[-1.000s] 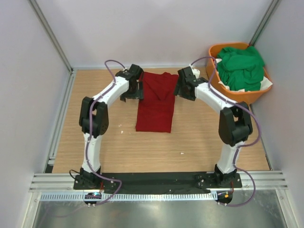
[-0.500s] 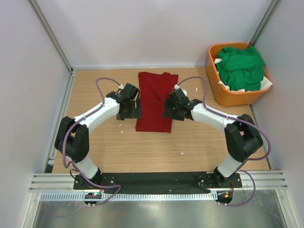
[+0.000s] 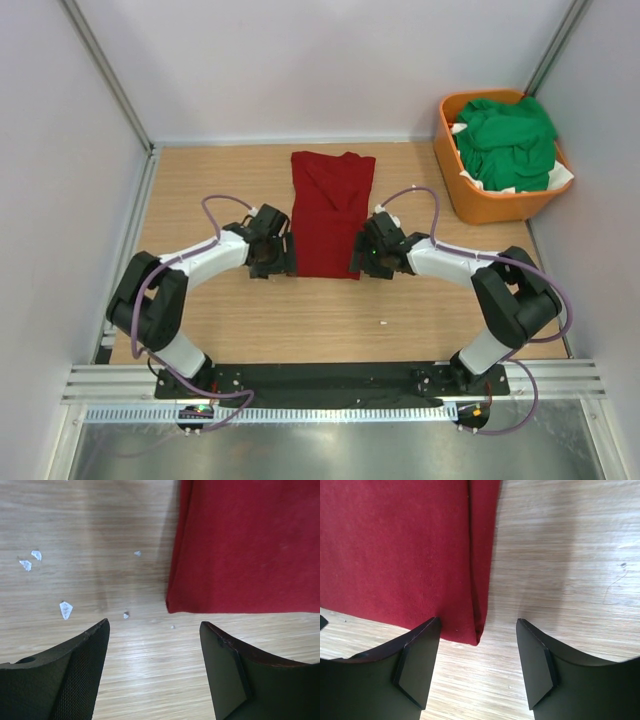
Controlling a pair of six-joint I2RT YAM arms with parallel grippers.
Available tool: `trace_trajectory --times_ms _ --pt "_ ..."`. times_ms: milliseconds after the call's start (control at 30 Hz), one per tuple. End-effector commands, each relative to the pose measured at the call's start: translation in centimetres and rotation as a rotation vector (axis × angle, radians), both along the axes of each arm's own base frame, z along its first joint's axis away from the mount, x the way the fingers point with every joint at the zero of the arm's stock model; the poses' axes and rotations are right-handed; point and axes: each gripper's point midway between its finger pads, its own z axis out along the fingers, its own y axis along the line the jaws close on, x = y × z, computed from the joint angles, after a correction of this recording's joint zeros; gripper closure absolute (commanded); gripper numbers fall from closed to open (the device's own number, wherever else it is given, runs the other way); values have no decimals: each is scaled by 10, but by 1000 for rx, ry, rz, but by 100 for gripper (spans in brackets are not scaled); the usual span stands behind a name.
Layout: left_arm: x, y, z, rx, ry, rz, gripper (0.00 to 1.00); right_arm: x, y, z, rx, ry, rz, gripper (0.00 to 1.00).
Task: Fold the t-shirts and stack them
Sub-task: Fold the tshirt
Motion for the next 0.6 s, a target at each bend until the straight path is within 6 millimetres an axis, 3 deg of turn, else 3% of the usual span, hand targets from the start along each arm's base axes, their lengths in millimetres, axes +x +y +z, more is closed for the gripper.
trace_trajectory --times_ms 0,167,267,400,567 --pt "18 -14 29 -95 -113 11 26 2 8 6 46 -31 -1 33" --pt "24 -14 40 -105 -160 6 26 0 8 -1 36 -19 2 39" --pt "25 -14 26 -77 -128 2 28 -1 6 -5 28 -13 3 44" --pt "24 -16 5 -70 -90 5 33 -3 3 -10 18 -5 1 61" --pt "18 -15 -11 -76 -69 13 34 -6 -1 -15 3 -2 6 69"
